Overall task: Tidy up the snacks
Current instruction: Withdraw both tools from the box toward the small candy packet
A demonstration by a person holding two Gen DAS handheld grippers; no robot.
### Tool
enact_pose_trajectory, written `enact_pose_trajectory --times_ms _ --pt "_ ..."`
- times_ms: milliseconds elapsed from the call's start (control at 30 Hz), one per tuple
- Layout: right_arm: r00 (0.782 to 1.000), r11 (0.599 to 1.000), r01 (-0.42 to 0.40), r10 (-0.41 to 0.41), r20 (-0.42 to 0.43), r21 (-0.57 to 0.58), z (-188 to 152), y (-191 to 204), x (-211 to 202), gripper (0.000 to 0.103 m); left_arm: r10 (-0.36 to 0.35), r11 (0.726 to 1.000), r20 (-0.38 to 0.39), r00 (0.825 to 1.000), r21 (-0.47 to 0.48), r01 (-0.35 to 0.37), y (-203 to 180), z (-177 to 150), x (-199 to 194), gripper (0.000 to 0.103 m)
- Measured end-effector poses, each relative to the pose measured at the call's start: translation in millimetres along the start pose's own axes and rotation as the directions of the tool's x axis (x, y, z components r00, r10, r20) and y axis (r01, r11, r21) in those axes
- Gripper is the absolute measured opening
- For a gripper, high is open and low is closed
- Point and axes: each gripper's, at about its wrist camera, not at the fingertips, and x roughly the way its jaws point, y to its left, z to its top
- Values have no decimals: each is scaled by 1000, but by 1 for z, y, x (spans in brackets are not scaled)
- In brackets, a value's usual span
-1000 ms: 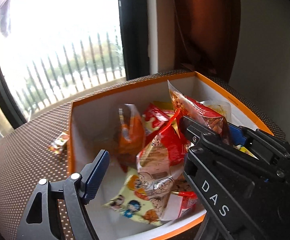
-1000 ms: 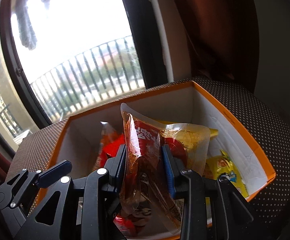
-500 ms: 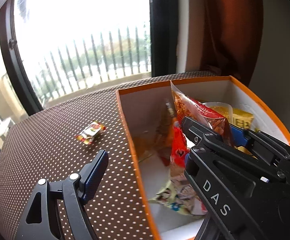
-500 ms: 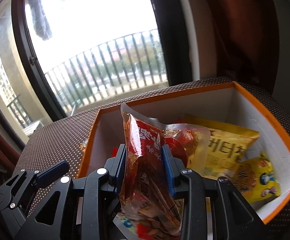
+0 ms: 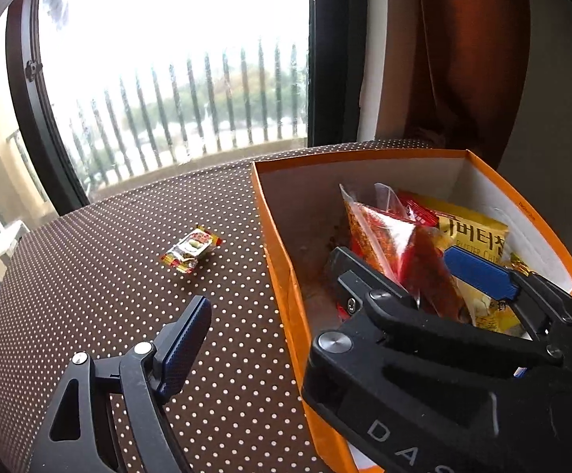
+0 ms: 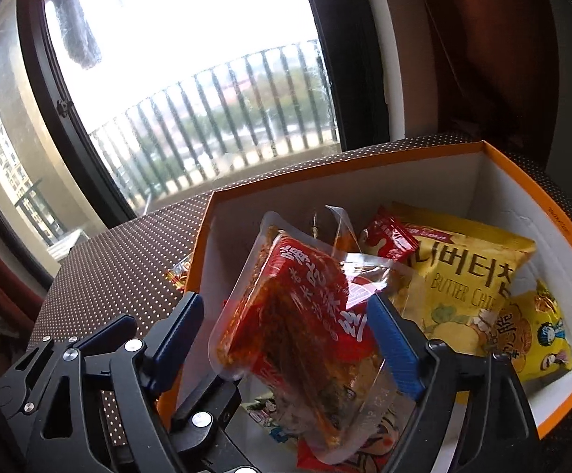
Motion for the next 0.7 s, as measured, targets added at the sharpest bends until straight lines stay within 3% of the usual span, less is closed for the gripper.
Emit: enact_pose_trajectory --times_ms 433,700 --pt "997 999 40 -38 72 -31 -7 11 -38 90 -4 1000 89 996 1 4 -6 -11 -44 87" --pt "993 997 48 -40 114 -66 -11 34 -58 90 10 1000 145 989 -16 -7 9 -17 -72 89"
